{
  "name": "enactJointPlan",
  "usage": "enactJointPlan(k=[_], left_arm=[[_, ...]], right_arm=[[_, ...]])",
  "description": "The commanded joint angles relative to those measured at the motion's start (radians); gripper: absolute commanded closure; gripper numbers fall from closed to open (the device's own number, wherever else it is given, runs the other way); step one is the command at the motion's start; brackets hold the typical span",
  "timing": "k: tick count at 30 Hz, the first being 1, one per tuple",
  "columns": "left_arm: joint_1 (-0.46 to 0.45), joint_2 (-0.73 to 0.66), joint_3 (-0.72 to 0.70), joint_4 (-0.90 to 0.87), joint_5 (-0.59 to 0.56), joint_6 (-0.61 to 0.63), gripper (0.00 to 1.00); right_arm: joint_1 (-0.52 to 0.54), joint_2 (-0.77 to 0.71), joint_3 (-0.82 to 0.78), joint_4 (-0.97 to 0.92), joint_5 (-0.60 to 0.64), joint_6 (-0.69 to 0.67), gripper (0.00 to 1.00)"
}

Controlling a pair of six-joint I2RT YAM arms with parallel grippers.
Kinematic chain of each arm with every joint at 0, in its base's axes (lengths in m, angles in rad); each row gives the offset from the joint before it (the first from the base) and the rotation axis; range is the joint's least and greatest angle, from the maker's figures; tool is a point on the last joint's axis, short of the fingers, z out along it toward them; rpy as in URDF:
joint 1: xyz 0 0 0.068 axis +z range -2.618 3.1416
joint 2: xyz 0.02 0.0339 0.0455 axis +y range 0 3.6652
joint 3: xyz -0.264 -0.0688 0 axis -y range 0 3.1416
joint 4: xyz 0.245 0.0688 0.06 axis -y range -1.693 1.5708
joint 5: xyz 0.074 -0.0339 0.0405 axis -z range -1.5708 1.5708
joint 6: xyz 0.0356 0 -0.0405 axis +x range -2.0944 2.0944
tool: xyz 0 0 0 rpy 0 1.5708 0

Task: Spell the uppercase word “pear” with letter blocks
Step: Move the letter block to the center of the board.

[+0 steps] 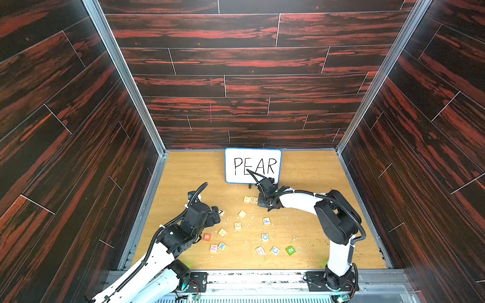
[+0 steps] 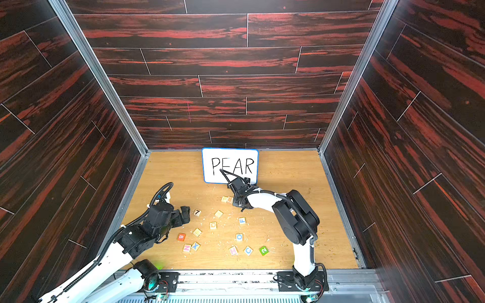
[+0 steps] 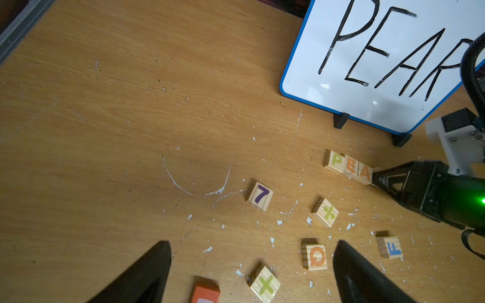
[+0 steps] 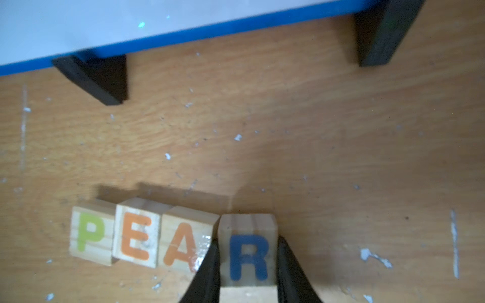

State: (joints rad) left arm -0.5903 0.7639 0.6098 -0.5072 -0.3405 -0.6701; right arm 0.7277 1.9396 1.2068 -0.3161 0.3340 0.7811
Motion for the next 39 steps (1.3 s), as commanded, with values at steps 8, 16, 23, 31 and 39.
enactJointPlan(k=[8, 16, 23, 31, 39], left_arm=[[0.003, -0.006, 0.014, -0.012, -0.020, -0.005, 0.01], [0.003, 0.015, 0.018, 0.003, -0.013, -0.006, 0.01], [0.003, 0.018, 0.019, 0.003, -0.012, -0.009, 0.01], [0.004, 0.020, 0.019, 0.004, -0.015, -0.009, 0.01], [0.003, 0.038, 0.021, 0.015, -0.012, -0.005, 0.01]], right_arm=[[0.005, 0.038, 0.036, -0.039, 0.041, -0.044, 0.70], [0.005, 0.018, 0.051, -0.072, 0.062, -0.078, 0.61], [0.005, -0.058, 0.027, -0.066, 0.065, -0.086, 0.50], [-0.013, -0.219, -0.063, -0.085, 0.177, -0.107, 0.36], [-0.100, -0.211, -0.129, -0.037, 0.135, -0.135, 0.27]])
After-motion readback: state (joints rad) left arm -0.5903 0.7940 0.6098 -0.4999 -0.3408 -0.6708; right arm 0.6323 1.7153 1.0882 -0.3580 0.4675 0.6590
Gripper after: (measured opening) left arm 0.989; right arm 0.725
